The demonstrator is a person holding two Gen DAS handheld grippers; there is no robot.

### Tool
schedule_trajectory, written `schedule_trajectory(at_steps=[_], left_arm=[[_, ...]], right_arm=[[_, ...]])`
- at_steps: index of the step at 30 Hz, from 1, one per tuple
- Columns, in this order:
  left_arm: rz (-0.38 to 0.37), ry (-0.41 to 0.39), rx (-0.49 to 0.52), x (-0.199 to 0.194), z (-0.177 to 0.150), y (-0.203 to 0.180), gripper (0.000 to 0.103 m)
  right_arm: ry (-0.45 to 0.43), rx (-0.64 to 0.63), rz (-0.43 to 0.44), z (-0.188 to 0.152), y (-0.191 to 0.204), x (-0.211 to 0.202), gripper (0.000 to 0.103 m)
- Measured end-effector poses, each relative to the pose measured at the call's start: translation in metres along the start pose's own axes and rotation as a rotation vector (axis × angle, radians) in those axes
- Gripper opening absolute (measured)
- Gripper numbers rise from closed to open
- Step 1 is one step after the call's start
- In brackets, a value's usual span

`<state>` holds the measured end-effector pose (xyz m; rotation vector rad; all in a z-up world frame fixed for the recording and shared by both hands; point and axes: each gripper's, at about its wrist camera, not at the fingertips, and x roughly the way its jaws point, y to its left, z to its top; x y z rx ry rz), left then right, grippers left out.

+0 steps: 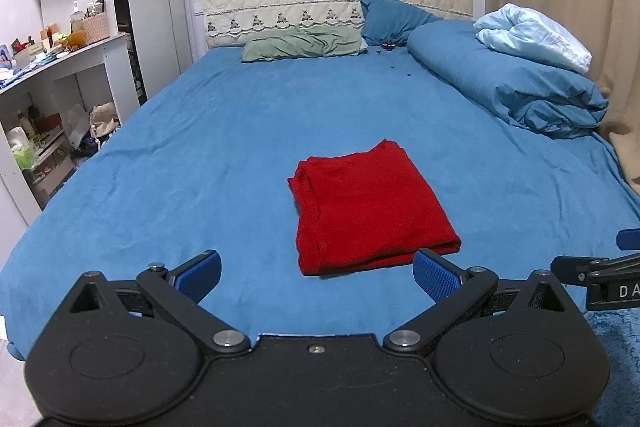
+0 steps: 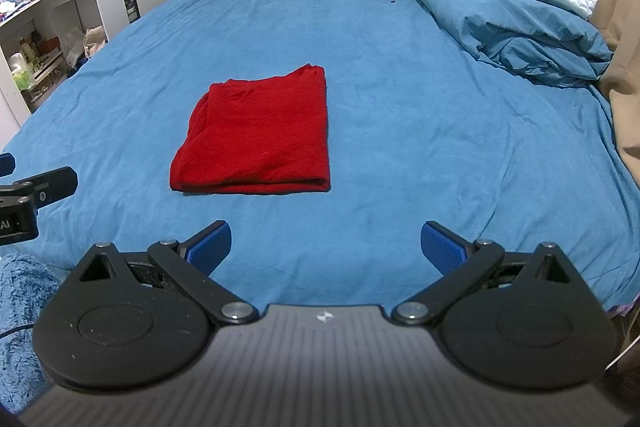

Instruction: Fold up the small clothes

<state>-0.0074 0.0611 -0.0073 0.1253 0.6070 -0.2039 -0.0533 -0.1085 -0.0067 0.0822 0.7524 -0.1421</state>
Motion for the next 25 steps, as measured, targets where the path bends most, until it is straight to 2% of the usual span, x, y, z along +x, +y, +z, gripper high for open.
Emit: schedule_trajectory(at_steps=[13,25], left_arm=[[-0.002,-0.036,0.003,-0.0069,0.0002,-0.0019,0.103],[0.012,-0.037,-0.006,-0.0042,0.0014,0.0018,0.103]], right_arm=[[-0.002,-0.001,0.004,0.0016,0.0007,-0.0016,0.103],[-0.003,-0.001,0.004,0.0019,0.0016,-0.0025,0.103]])
